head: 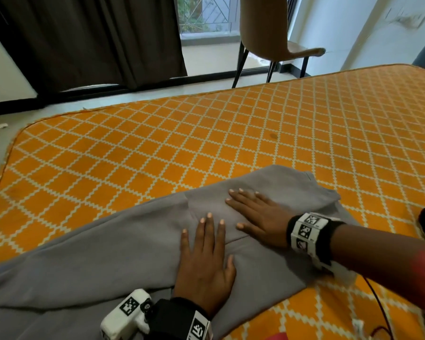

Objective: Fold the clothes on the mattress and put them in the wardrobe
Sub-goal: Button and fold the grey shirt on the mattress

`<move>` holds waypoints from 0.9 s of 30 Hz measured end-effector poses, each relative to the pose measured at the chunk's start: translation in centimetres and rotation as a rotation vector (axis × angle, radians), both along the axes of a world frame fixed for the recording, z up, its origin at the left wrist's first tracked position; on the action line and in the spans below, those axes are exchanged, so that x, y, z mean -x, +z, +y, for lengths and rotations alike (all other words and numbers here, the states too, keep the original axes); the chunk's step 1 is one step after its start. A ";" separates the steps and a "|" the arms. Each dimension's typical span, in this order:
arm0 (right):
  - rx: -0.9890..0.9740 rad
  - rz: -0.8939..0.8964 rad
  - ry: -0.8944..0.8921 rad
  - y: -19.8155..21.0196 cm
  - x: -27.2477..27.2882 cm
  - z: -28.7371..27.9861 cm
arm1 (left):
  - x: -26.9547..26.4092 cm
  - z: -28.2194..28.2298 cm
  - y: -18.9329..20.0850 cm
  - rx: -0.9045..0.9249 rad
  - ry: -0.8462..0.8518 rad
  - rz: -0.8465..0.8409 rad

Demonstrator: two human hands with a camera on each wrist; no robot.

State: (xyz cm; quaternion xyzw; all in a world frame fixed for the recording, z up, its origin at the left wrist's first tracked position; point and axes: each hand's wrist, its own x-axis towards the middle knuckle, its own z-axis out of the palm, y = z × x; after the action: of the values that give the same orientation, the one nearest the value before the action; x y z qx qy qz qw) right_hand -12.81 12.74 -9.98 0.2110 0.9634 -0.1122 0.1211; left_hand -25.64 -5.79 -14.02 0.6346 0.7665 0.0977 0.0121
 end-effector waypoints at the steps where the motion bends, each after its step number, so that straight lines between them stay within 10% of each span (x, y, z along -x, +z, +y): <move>1: 0.007 -0.018 -0.007 -0.4 -0.3 0.7 | 0.0 0.0 -0.1 0.006 0.003 0.001; 9: 0.019 -0.118 -0.291 -0.6 -3.4 6.0 | -0.1 0.1 0.0 0.025 0.010 -0.034; 13: -0.338 -0.129 -0.479 1.7 -4.7 7.0 | -0.2 0.0 0.1 0.029 0.009 -0.036; 19: -0.340 0.050 0.326 0.0 -8.1 -2.3 | 0.1 0.0 0.0 0.027 -0.042 -0.022; 27: -0.254 -0.033 -0.212 -0.6 -15.6 1.4 | -0.1 -0.1 1.0 0.077 -0.039 -0.035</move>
State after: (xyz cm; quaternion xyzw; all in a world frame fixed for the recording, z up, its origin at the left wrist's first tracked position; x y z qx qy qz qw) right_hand 2.81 14.18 -10.56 0.3269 0.9401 0.0020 0.0968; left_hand -25.58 -5.87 -12.98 0.6466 0.7570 0.0791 0.0520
